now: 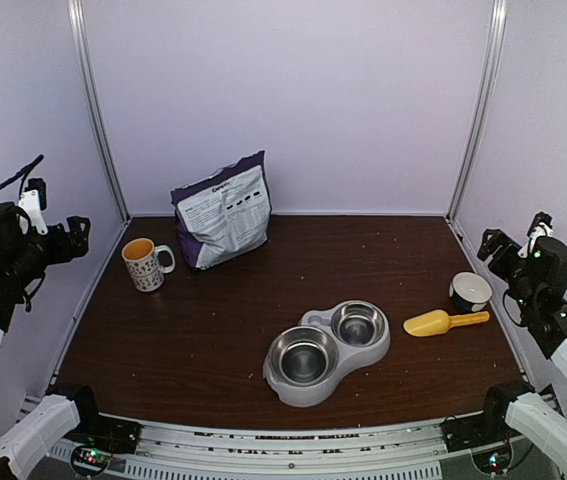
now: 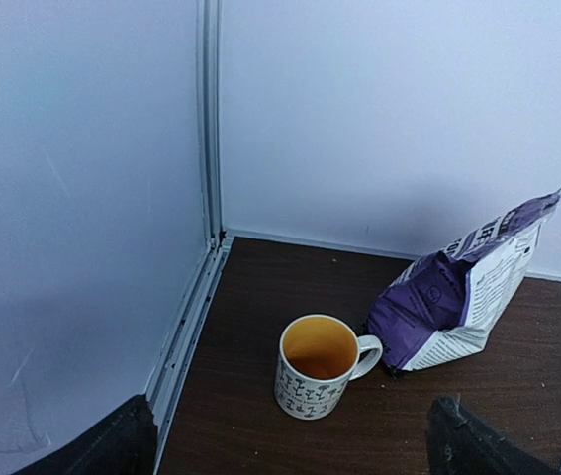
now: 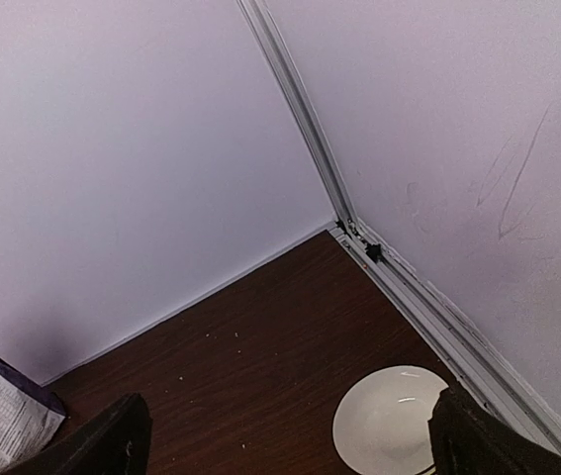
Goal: Serve the pet food
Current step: Move the pet food bag to the center of the board.
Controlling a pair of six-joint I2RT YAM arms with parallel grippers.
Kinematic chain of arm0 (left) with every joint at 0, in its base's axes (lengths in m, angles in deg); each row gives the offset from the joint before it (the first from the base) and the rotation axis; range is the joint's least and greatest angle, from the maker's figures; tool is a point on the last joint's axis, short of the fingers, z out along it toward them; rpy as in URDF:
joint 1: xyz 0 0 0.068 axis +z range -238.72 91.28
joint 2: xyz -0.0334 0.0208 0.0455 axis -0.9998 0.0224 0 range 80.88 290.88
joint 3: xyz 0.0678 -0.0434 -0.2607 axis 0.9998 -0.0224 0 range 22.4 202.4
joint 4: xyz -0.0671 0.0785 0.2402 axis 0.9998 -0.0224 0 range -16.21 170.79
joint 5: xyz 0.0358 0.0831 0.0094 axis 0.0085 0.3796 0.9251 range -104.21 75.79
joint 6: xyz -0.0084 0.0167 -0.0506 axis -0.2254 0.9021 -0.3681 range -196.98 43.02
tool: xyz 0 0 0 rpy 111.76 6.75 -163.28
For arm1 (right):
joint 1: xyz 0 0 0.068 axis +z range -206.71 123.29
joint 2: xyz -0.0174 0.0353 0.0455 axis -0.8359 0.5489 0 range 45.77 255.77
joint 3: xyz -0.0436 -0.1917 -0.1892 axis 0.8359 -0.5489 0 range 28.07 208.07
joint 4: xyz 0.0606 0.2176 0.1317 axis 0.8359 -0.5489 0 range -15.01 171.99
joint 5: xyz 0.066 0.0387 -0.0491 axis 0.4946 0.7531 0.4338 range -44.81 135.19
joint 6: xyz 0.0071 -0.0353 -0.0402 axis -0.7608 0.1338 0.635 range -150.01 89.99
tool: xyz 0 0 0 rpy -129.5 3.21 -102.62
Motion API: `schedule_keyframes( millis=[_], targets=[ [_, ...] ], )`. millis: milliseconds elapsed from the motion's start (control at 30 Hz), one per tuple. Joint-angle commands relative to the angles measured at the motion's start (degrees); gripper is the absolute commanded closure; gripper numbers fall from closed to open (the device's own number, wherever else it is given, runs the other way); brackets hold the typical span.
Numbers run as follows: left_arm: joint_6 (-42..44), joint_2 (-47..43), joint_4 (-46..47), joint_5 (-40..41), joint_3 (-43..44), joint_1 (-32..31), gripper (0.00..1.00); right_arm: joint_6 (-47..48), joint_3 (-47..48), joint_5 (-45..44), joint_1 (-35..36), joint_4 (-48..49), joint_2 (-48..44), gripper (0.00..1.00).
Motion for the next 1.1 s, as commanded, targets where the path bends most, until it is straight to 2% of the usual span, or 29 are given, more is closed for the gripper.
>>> schedule_keyframes(
  millis=[0,233,400,500,567,633,700,733,800,967,1067],
  targets=[
    [0.5,-0.1,2.9,-2.4,0.5,0.4,0.02,-0.9,0.6,0.8,0.1,-0.8,-0.6,0.0],
    [0.5,-4.7,6.8,-0.4,-1.9,0.4,0.02,-0.1,1.2,1.0,0.1,-1.4,-0.5,0.0],
    [5.4,-1.2,7.4,-9.6,2.2,0.3,0.02,2.2,2.8,2.3,0.1,-2.3,0.0,0.0],
    [8.7,5.6,7.1,-19.7,9.9,-0.6,0.02,3.4,4.3,4.7,0.1,-3.2,0.8,0.0],
    [11.4,12.9,1.9,-22.9,17.9,-4.3,0.02,4.0,4.5,7.6,0.1,-3.2,0.9,0.0],
    [16.2,20.7,-5.1,-18.6,27.3,-12.4,0.02,4.4,4.0,11.5,0.1,-2.4,0.8,0.0],
    [22.0,28.7,-8.9,-12.9,34.7,-20.5,0.02,5.0,3.6,15.5,0.1,-1.2,1.0,0.0],
    [24.1,31.3,-9.8,-12.5,37.1,-22.9,0.02,5.2,3.6,17.3,0.1,-1.0,1.2,0.0],
    [24.9,36.2,-10.1,-15.0,40.6,-23.6,0.02,5.8,4.3,20.0,0.2,-1.6,2.2,0.0],
    [25.8,45.7,-10.1,-11.1,47.0,-23.6,0.02,6.8,5.2,25.9,0.1,-3.2,3.0,0.0],
    [25.3,50.0,-10.0,-12.6,49.4,-22.2,0.02,7.2,4.9,28.7,0.2,-4.0,2.4,0.0]
  ],
)
